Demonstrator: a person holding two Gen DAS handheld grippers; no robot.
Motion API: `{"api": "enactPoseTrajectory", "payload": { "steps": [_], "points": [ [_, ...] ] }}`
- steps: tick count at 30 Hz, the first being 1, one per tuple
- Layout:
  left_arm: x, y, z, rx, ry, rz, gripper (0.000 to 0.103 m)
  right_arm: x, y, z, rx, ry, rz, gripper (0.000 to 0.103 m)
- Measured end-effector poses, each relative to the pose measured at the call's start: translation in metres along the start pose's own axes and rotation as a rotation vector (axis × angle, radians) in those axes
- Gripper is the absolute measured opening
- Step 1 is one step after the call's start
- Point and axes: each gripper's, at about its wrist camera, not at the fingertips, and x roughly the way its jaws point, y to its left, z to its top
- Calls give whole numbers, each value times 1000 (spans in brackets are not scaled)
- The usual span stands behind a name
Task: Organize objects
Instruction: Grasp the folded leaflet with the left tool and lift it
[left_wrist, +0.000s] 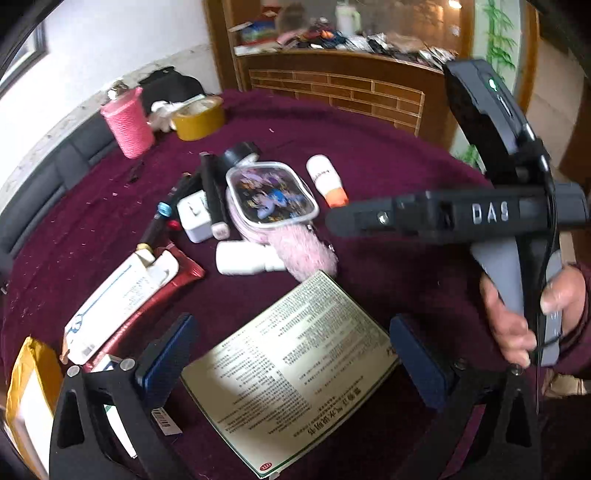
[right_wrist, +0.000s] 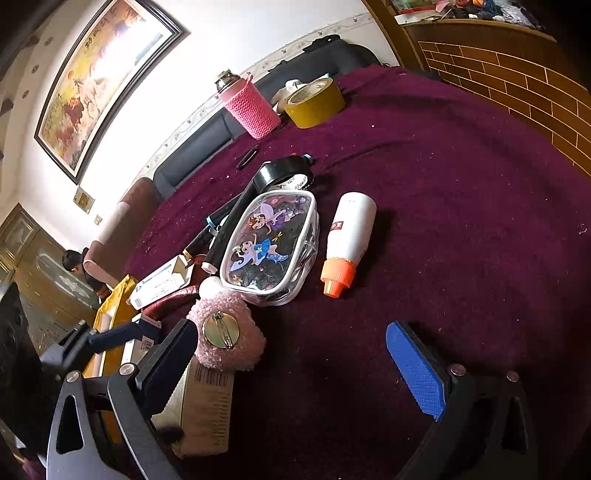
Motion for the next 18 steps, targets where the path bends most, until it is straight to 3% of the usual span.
{"api": "enactPoseTrajectory", "payload": {
  "steps": [9, 12, 18],
  "points": [
    [7, -5, -7, 25, 55, -112, 102, 3, 8, -3, -44, -1, -54, 103],
    [1, -11, -15, 24, 95, -199, 95, 3, 8, -3, -45, -3, -58, 103],
    [-12, -31, -26, 114, 88, -155, 95, 3, 8, -4, -49, -5, -61, 103]
  ]
}}
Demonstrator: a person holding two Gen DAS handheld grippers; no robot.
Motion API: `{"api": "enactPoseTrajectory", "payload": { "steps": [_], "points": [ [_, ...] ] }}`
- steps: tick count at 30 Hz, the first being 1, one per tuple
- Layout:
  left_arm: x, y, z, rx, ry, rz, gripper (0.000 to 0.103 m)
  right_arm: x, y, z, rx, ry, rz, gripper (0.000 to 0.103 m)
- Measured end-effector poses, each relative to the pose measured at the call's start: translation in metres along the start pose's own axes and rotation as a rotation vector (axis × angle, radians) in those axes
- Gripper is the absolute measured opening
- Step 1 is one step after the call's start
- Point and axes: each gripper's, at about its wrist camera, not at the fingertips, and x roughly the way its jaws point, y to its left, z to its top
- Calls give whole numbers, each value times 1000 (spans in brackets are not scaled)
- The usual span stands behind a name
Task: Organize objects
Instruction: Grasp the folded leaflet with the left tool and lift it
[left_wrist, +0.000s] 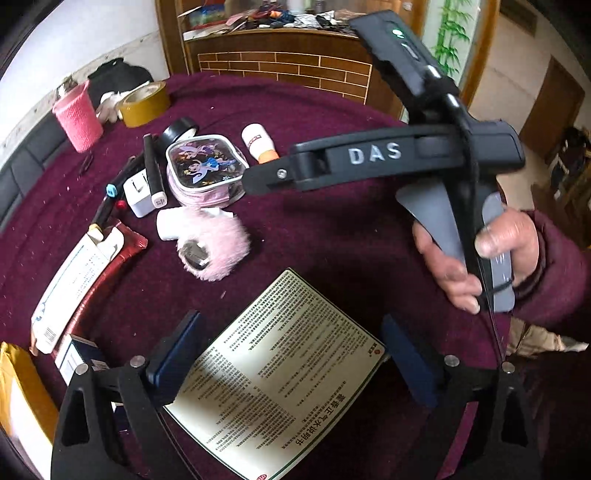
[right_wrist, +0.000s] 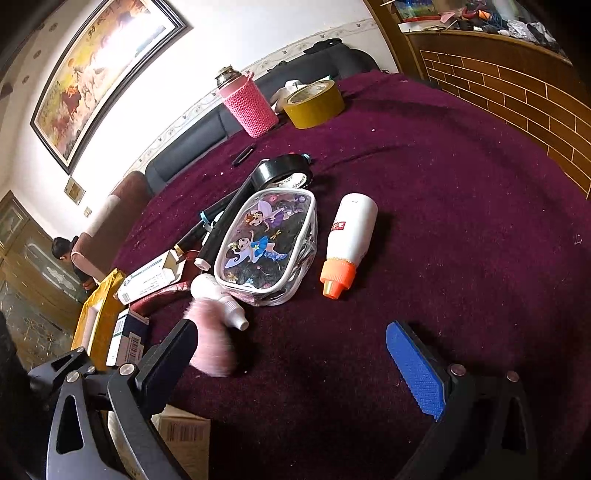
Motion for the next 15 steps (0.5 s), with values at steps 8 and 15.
{"api": "enactPoseTrajectory", "payload": {
  "steps": [8, 15],
  "points": [
    [-4, -17, -9, 130, 43, 30, 103, 0, 1, 0, -6, -1, -7, 103],
    [-1, -43, -25, 192, 21, 164, 98, 2, 4, 0, -22, 1, -29, 103]
  ]
}}
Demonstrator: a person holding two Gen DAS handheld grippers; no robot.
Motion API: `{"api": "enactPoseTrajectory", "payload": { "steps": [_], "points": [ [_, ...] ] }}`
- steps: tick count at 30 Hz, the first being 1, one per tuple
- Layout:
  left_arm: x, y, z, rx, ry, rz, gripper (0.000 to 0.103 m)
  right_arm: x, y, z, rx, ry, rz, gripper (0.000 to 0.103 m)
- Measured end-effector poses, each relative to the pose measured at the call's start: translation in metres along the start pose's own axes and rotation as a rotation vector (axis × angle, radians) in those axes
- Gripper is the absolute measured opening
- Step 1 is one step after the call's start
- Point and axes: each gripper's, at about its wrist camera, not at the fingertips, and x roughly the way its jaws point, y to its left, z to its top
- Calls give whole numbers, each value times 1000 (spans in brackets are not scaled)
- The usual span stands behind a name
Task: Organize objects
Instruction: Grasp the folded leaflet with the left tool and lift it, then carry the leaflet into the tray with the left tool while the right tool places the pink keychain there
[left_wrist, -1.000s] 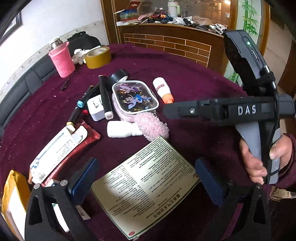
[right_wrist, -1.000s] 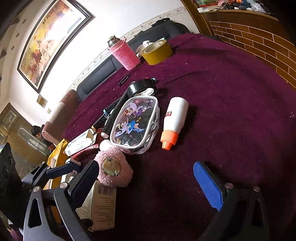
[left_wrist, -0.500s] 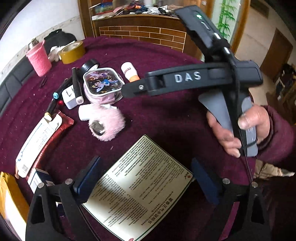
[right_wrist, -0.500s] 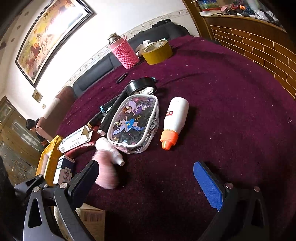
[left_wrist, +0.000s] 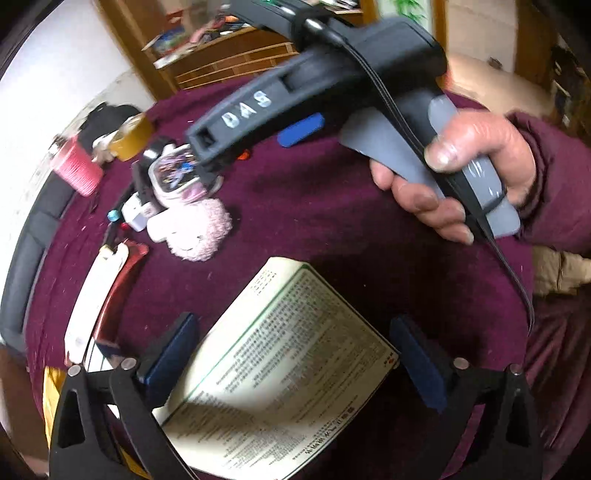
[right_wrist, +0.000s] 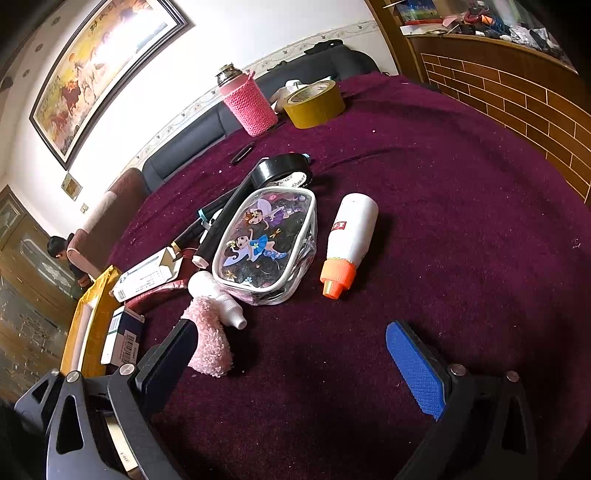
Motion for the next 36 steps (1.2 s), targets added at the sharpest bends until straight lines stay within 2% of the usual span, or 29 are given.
{"api": "enactPoseTrajectory", "payload": {
  "steps": [1, 4, 6, 7, 8, 10, 12, 15, 18, 20, 21, 23, 24, 25, 31, 36],
  "points": [
    [-3, 6, -3, -47, -9, 6, 92, 0, 1, 0, -6, 1, -7, 103],
    [-17, 31, -14, -230, -64, 4, 84, 2, 5, -1, -26, 9, -28, 103],
    [-39, 58, -30, -404, -149, -21, 84, 4, 7, -1, -38, 14, -43, 103],
    [-48, 67, -37, -460, -185, -29, 83, 4, 9, -1, -47, 21, -61, 103],
    [-65, 76, -49, -533, -241, -36, 83, 5, 14, -2, -71, 32, -104, 103],
    [-90, 85, -66, -621, -314, -23, 83, 3, 27, -3, -133, 37, -157, 103],
    [-115, 93, -82, -696, -385, -13, 83, 0, 35, -2, -150, 33, -146, 103],
    [-142, 96, -106, -763, -445, 24, 84, -3, 58, 2, -207, 18, -154, 103],
    [-152, 100, -125, -804, -460, 50, 84, 6, 87, -1, -324, 11, -191, 103],
    [-154, 100, -134, -825, -459, 64, 84, 17, 100, -5, -377, 29, -211, 98],
    [-155, 102, -139, -838, -455, 76, 84, 24, 106, -8, -408, 40, -235, 91],
    [-158, 106, -149, -859, -453, 90, 84, 37, 112, -13, -448, 65, -282, 70],
    [-160, 106, -152, -866, -455, 94, 84, 42, 113, -15, -459, 81, -295, 49],
    [-164, 107, -158, -876, -460, 98, 84, 46, 113, -17, -451, 102, -274, 38],
    [-186, 123, -187, -919, -486, 118, 84, 23, 118, -11, -402, 106, -223, 35],
    [-194, 166, -200, -977, -447, 138, 84, -14, 165, 3, -424, 86, -80, 35]
  ]
}}
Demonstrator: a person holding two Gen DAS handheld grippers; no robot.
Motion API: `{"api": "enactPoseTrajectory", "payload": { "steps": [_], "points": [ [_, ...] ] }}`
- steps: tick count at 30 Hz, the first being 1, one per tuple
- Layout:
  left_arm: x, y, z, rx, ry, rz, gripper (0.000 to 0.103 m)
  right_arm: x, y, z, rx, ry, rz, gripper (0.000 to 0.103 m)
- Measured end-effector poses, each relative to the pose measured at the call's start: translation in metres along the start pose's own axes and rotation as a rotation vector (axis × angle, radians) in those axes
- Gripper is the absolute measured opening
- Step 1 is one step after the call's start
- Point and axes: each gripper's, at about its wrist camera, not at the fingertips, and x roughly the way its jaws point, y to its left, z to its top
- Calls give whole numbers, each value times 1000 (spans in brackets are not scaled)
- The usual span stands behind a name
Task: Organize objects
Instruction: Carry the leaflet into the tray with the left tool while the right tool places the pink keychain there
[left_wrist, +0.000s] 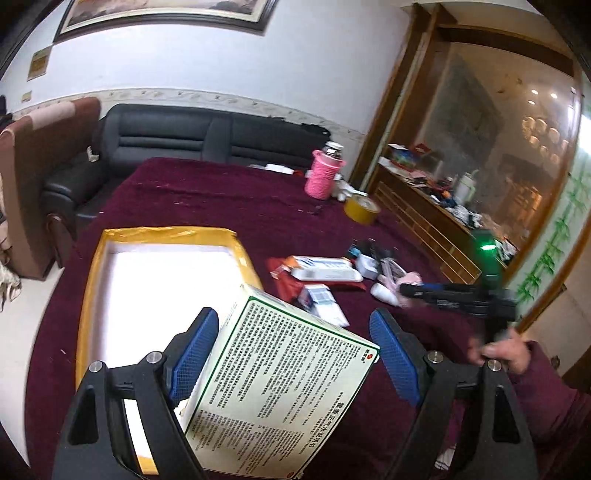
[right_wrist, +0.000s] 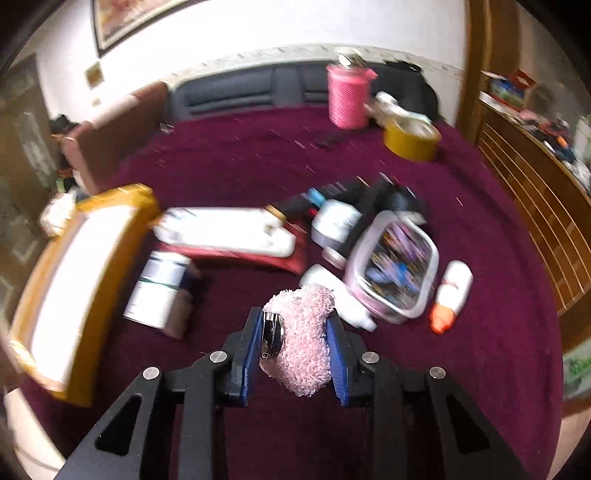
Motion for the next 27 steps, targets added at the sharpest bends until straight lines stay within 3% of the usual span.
{"api": "enactPoseTrajectory", "payload": {
  "steps": [6, 11, 16, 27],
  "points": [
    [44, 51, 47, -108, 64, 50, 84, -2, 78, 61, -40, -12, 230, 36],
    [86, 101, 67, -240, 115, 128, 84, 55, 152, 93, -74, 75, 311, 36],
    [124, 142, 68, -401, 146, 112, 84, 112, 196, 103, -108, 108, 254, 36],
    [176, 182, 55, -560, 193, 111, 83, 172, 217, 102, -165, 159, 170, 36]
  ]
}}
